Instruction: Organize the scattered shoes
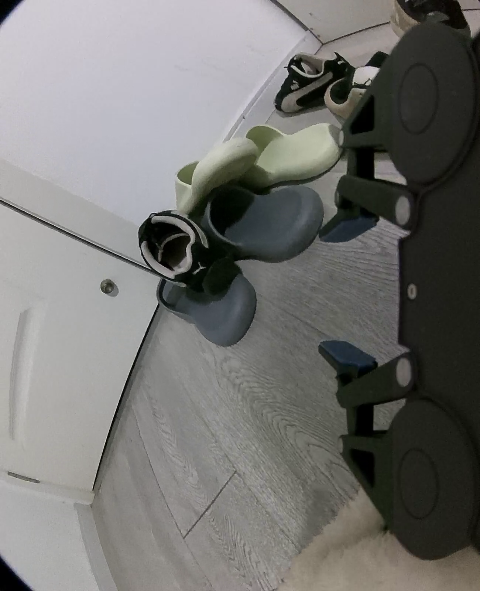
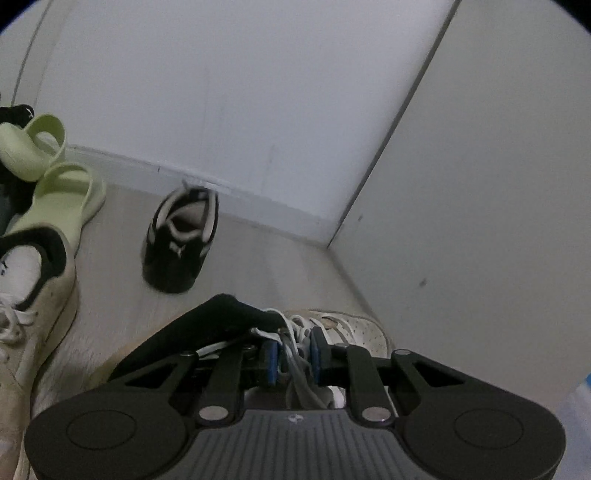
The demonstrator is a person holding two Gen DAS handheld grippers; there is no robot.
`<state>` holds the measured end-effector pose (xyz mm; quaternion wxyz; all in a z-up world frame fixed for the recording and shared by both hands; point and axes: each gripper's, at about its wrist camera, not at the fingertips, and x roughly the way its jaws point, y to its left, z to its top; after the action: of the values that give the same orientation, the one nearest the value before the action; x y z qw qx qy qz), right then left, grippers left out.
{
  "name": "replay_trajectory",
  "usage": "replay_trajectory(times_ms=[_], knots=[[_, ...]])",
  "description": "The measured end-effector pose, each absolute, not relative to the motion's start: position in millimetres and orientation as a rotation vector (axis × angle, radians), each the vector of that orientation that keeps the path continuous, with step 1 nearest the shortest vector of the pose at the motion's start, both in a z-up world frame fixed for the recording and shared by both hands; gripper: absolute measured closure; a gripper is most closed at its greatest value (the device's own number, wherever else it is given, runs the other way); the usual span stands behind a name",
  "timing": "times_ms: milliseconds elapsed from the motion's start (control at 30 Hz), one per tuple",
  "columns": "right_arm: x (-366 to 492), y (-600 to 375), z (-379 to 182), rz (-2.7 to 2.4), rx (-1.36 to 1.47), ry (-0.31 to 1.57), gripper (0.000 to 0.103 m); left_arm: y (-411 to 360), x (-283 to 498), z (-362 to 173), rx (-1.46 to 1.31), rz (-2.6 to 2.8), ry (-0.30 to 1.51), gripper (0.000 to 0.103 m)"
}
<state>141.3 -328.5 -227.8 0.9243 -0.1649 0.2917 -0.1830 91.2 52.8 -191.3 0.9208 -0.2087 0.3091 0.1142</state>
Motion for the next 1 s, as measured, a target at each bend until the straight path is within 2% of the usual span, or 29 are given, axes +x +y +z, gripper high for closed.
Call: replay_trajectory(times_ms=[300, 467, 500, 567, 600, 633, 733, 767, 800, 833, 867, 900, 933, 1000], knots=[[175, -319, -233, -0.27, -0.304, 0.639, 0.083, 48, 98, -197, -0.401, 0.225, 0.678, 0.043], [188, -325, -228, -0.232, -0.22, 0.677, 0.079, 46, 100, -199, -0.393, 0.229, 0.698, 0.043], [186, -331, -223, -0.226, -0.175, 0.688, 0.073, 46, 101, -199, -0.391, 0.229, 0.698, 0.043], [177, -340, -215, -0.216, -0.111, 0.679, 0.053, 46, 102, -199, -0.391, 0.23, 0.702, 0.043], [167, -346, -208, -0.217, -0.057, 0.653, 0.036, 45, 102, -199, -0.39, 0.23, 0.703, 0.043], [156, -351, -200, -0.221, -0.009, 0.627, 0.026, 44, 103, -199, -0.386, 0.228, 0.705, 0.043], [141, -358, -188, -0.18, 0.079, 0.616, 0.026, 42, 104, -200, -0.376, 0.225, 0.706, 0.043], [131, -358, -184, -0.111, 0.131, 0.65, 0.027, 41, 104, -200, -0.372, 0.222, 0.708, 0.043], [128, -358, -183, -0.091, 0.145, 0.662, 0.035, 40, 104, -200, -0.368, 0.22, 0.708, 0.043], [122, -355, -184, -0.061, 0.159, 0.691, 0.052, 39, 104, -200, -0.364, 0.217, 0.709, 0.043], [115, -347, -189, -0.032, 0.158, 0.737, 0.06, 39, 104, -200, -0.362, 0.217, 0.71, 0.043], [112, -343, -193, -0.022, 0.151, 0.76, 0.083, 39, 104, -201, -0.36, 0.216, 0.711, 0.043], [109, -331, -201, -0.005, 0.11, 0.814, 0.091, 38, 104, -201, -0.358, 0.215, 0.711, 0.043], [110, -320, -207, 0.019, 0.07, 0.856, 0.091, 38, 105, -201, -0.357, 0.215, 0.711, 0.043]])
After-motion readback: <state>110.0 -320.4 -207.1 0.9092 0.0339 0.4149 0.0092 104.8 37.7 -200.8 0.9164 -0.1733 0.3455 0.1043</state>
